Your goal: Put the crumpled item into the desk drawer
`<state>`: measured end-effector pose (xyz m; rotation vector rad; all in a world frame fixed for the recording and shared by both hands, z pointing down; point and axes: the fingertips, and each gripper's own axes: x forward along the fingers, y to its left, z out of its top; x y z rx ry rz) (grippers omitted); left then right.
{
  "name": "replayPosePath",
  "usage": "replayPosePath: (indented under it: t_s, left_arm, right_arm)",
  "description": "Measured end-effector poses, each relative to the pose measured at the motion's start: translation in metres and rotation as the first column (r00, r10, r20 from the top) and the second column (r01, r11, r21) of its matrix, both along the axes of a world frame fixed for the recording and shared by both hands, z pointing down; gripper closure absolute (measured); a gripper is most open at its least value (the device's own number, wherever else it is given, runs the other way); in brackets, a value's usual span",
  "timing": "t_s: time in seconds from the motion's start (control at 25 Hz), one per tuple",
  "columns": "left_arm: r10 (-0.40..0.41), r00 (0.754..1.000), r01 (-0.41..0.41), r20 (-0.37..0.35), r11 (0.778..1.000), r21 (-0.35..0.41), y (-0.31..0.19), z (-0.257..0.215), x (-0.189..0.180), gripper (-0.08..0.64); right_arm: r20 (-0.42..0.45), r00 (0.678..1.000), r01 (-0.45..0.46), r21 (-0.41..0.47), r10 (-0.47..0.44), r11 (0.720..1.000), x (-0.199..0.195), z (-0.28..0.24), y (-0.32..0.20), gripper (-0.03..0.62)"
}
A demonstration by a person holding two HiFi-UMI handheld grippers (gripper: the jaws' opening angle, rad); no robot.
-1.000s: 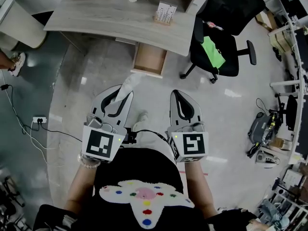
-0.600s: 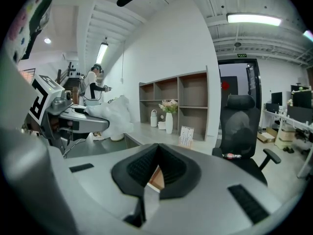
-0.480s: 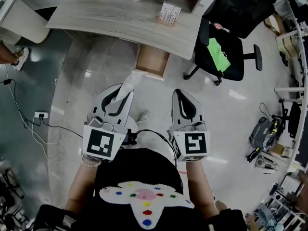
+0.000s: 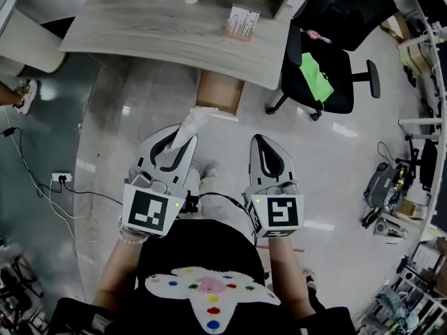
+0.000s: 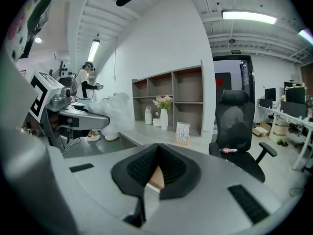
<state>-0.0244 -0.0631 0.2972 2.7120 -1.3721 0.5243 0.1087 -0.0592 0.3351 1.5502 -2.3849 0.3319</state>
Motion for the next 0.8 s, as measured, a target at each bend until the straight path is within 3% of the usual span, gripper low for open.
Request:
replayPosePath:
  t_s: [0.8]
  left_arm:
    - [0.089,0.996,-0.089,0.002,0.990,-0.107,-0.024,0.067,0.000,0.480]
  right_arm:
    - [-0.033,0.998,-0.053,-0.034,0.051,0.998,0.001,0.050,-0.027,0.588]
